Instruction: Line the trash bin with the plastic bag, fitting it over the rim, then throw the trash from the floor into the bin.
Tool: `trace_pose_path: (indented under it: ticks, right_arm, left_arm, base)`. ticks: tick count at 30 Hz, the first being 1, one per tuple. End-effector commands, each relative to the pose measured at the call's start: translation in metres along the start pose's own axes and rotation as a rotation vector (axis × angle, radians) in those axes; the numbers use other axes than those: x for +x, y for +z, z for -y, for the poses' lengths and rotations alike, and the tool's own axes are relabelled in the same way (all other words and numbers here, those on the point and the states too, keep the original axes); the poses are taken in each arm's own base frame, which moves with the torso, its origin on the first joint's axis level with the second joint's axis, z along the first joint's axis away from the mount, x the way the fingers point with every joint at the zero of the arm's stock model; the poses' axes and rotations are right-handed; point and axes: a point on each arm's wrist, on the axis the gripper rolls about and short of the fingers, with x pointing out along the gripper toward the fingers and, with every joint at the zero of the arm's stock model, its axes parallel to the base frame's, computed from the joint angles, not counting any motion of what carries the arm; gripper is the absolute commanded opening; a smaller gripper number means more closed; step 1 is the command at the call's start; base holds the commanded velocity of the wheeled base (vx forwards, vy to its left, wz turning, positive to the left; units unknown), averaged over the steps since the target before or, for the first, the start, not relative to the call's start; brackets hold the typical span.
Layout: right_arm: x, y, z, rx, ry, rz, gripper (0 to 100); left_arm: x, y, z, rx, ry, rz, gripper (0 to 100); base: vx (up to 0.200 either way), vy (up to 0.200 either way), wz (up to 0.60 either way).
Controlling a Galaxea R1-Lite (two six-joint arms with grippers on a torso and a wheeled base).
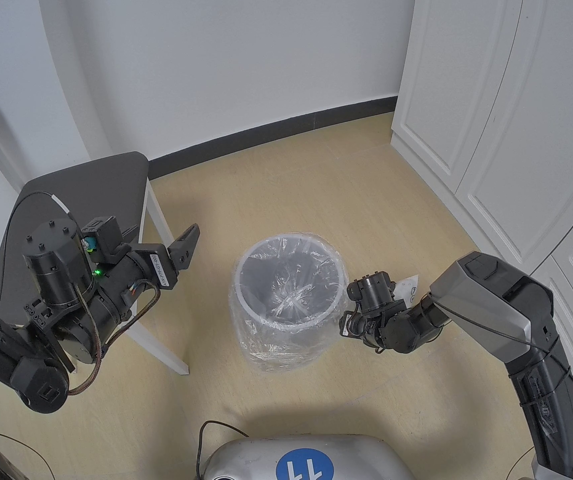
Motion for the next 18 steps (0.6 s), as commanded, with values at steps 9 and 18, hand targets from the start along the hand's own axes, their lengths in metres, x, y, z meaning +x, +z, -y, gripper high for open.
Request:
trace_pose_path:
  ticks: [9,18]
  right_arm:
    - [-0.052,0.024,0.021,-0.074,-0.014,-0.004,100]
    - [-0.071,0.075,0.035,-0.068,-0.015,0.116,100]
  left_arm:
    - [-0.009,0.009,-0.001,-0.005,-0.004,0.029,100]
    - [-0.012,0.013,-0.001,-0.009,-0.006,0.043,100]
  base:
    - [0.000,0.000,0.00]
    - [0.000,0.000,0.00]
